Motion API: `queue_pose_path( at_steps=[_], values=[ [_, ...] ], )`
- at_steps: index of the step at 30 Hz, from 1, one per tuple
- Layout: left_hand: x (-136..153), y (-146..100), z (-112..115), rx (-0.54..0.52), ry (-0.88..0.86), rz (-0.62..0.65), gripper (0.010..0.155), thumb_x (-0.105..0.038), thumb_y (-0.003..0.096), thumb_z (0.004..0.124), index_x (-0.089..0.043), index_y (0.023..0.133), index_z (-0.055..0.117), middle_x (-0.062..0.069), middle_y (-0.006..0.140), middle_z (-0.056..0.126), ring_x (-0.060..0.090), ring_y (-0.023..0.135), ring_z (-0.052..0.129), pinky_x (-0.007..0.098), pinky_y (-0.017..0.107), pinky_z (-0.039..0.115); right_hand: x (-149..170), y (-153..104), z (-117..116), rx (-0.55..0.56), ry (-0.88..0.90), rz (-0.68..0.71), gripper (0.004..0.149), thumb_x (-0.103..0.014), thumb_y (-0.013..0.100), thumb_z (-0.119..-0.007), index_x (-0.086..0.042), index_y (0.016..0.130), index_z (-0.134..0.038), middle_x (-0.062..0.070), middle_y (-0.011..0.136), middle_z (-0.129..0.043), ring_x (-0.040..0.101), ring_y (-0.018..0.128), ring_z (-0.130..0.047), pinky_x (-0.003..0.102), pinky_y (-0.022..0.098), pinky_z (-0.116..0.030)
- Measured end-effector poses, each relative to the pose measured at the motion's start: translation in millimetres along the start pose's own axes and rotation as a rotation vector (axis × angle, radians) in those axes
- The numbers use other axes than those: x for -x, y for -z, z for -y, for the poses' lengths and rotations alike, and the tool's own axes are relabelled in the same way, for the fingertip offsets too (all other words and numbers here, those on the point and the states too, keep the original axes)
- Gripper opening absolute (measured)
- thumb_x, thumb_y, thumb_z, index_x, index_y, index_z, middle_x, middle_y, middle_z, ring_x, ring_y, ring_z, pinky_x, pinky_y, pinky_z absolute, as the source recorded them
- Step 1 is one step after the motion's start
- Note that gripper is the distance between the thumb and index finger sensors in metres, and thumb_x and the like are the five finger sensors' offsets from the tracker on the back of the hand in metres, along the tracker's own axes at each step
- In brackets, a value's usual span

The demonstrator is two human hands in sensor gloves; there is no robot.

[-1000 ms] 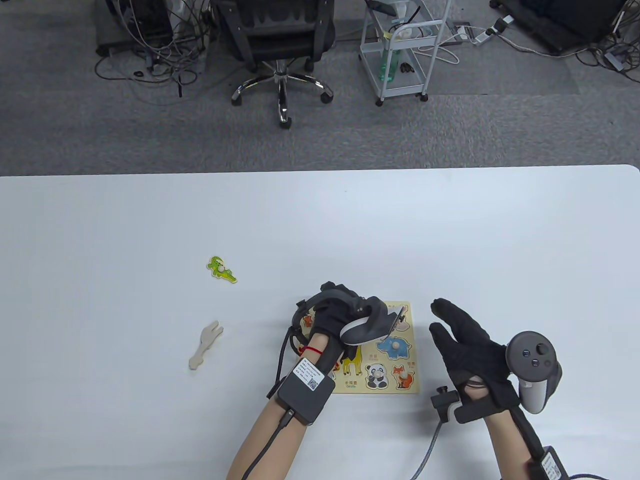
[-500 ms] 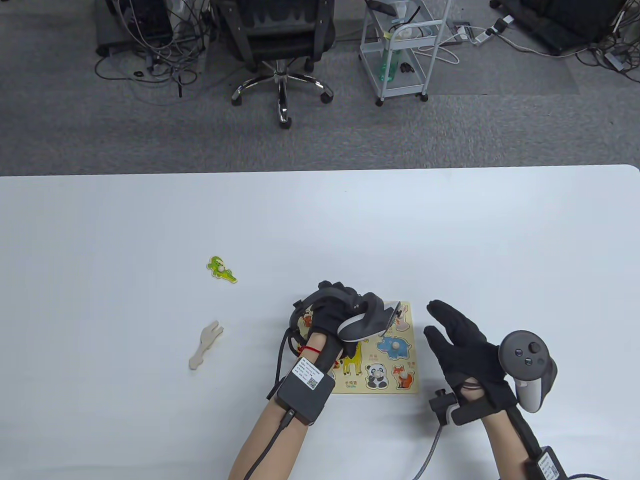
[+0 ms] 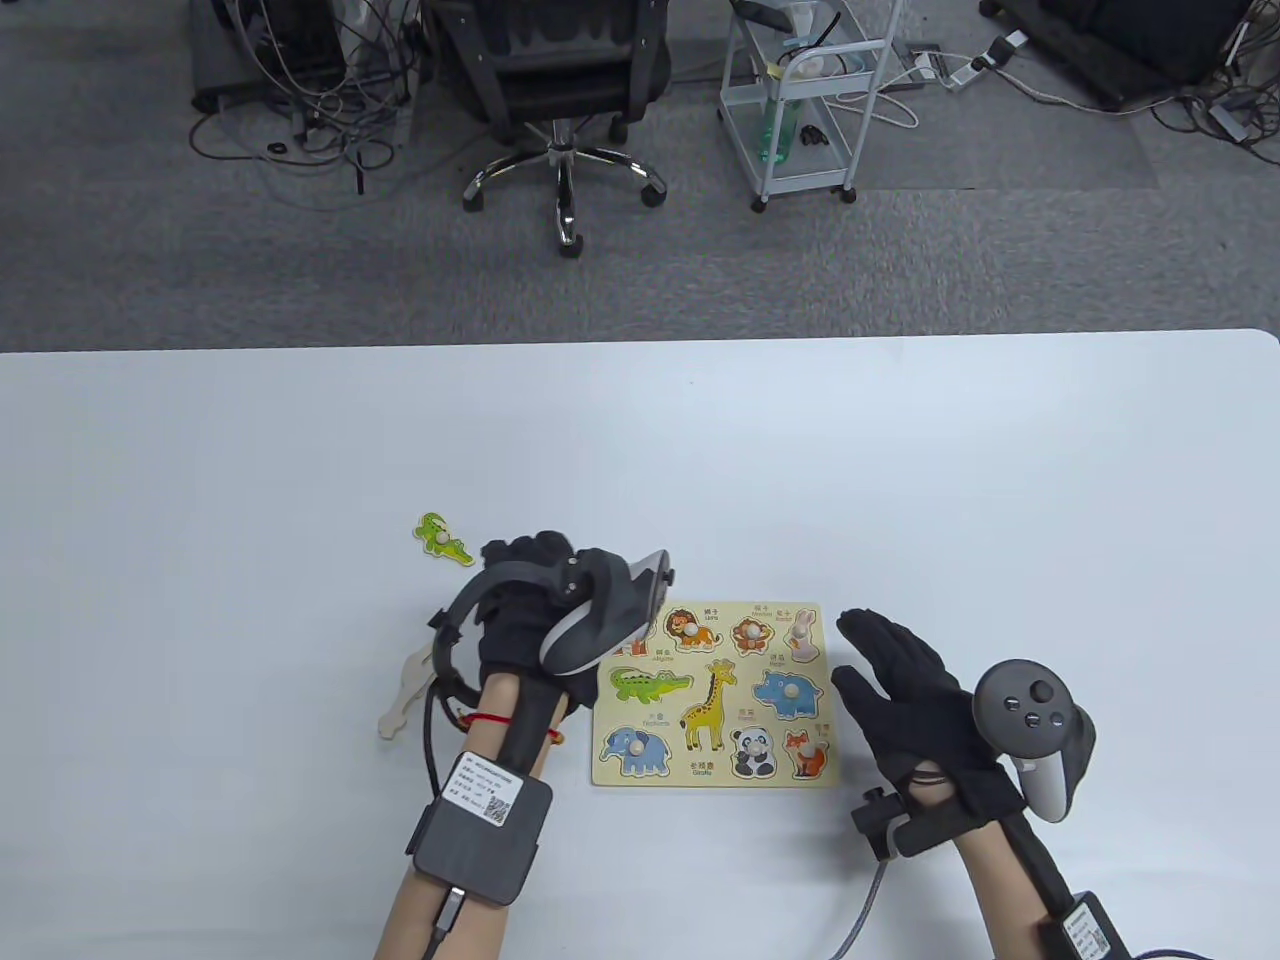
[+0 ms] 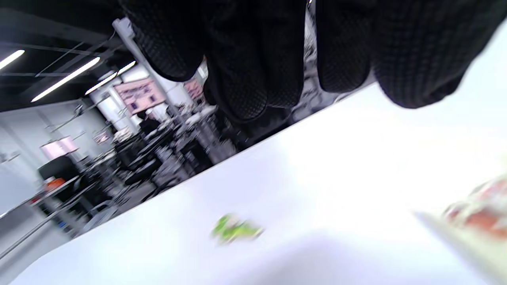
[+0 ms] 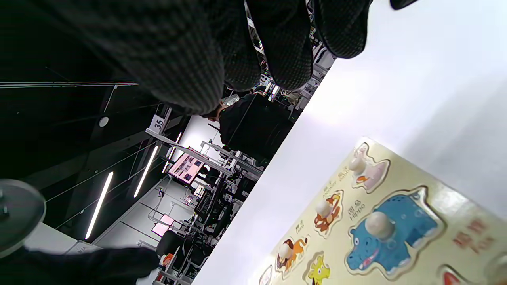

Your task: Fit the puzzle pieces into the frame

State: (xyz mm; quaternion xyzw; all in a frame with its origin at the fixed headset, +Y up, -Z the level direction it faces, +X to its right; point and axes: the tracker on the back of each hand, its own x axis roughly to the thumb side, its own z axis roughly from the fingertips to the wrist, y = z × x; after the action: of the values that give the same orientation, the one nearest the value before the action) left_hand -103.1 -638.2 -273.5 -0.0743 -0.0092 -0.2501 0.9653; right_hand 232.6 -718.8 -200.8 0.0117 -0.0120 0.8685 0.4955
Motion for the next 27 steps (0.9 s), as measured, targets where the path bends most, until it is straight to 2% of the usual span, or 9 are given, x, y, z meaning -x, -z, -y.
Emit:
queue_pose_path(
  at_steps=[4, 10, 12, 15, 20, 23, 27],
  values=[
    [34, -9, 46, 0.136, -0.002, -0.059, 0.069, -0.062, 0.0361, 0.088, -0.047, 0.101, 0.070, -0.009, 0.110, 0.083, 0.019, 0.094, 0.098, 0.045, 0.074, 0.075, 0, 0, 0, 0.004, 0.002, -0.004, 0.060, -0.039, 0.046, -0.089, -0.016, 0.099, -0.075, 0.022, 0.106, -0.073, 0.055, 0.098, -0.060, 0.074, 0.069, -0.044],
    [60, -23, 109, 0.183, -0.117, -0.115, 0.065, -0.058, 0.0372, 0.089, -0.046, 0.099, 0.073, -0.010, 0.108, 0.084, 0.016, 0.091, 0.100, 0.043, 0.072, 0.077, 1, 0, 0, 0.004, 0.003, -0.007, 0.059, -0.039, 0.046, -0.088, -0.015, 0.099, -0.075, 0.022, 0.106, -0.073, 0.055, 0.097, -0.061, 0.074, 0.069, -0.044],
    [62, -26, 120, 0.202, -0.131, -0.127, 0.066, -0.057, 0.0374, 0.089, -0.046, 0.100, 0.071, -0.010, 0.109, 0.082, 0.016, 0.091, 0.099, 0.044, 0.072, 0.077, 2, 0, 1, 0.006, 0.006, -0.013, 0.059, -0.039, 0.046, -0.088, -0.015, 0.099, -0.075, 0.022, 0.106, -0.073, 0.056, 0.096, -0.062, 0.074, 0.069, -0.044],
    [61, -27, 133, 0.218, -0.139, -0.136, 0.069, -0.057, 0.0384, 0.088, -0.047, 0.103, 0.065, -0.008, 0.112, 0.079, 0.016, 0.093, 0.097, 0.044, 0.073, 0.076, 2, 0, 0, 0.004, 0.003, -0.016, 0.059, -0.039, 0.046, -0.087, -0.014, 0.098, -0.075, 0.023, 0.105, -0.074, 0.056, 0.096, -0.062, 0.074, 0.068, -0.044],
    [52, -23, 148, 0.237, -0.101, -0.131, 0.065, -0.052, 0.0413, 0.087, -0.049, 0.102, 0.064, -0.009, 0.110, 0.081, 0.016, 0.093, 0.096, 0.044, 0.072, 0.076, 4, 0, 1, 0.006, 0.005, -0.024, 0.059, -0.039, 0.046, -0.087, -0.014, 0.099, -0.075, 0.023, 0.105, -0.074, 0.056, 0.096, -0.063, 0.074, 0.068, -0.044],
    [50, -23, 152, 0.184, -0.105, -0.143, 0.063, -0.048, 0.0416, 0.088, -0.048, 0.100, 0.064, -0.011, 0.103, 0.089, 0.015, 0.089, 0.099, 0.043, 0.071, 0.078, 5, 0, 2, 0.010, 0.010, -0.030, 0.059, -0.039, 0.047, -0.087, -0.014, 0.098, -0.075, 0.023, 0.105, -0.074, 0.057, 0.095, -0.063, 0.074, 0.068, -0.044],
    [49, -23, 152, 0.179, -0.099, -0.129, 0.063, -0.047, 0.0418, 0.088, -0.048, 0.100, 0.065, -0.010, 0.101, 0.091, 0.017, 0.087, 0.099, 0.043, 0.071, 0.077, 5, 1, 1, 0.017, 0.017, -0.022, 0.058, -0.038, 0.047, -0.087, -0.013, 0.098, -0.076, 0.024, 0.104, -0.075, 0.057, 0.094, -0.065, 0.074, 0.068, -0.045]
  ],
)
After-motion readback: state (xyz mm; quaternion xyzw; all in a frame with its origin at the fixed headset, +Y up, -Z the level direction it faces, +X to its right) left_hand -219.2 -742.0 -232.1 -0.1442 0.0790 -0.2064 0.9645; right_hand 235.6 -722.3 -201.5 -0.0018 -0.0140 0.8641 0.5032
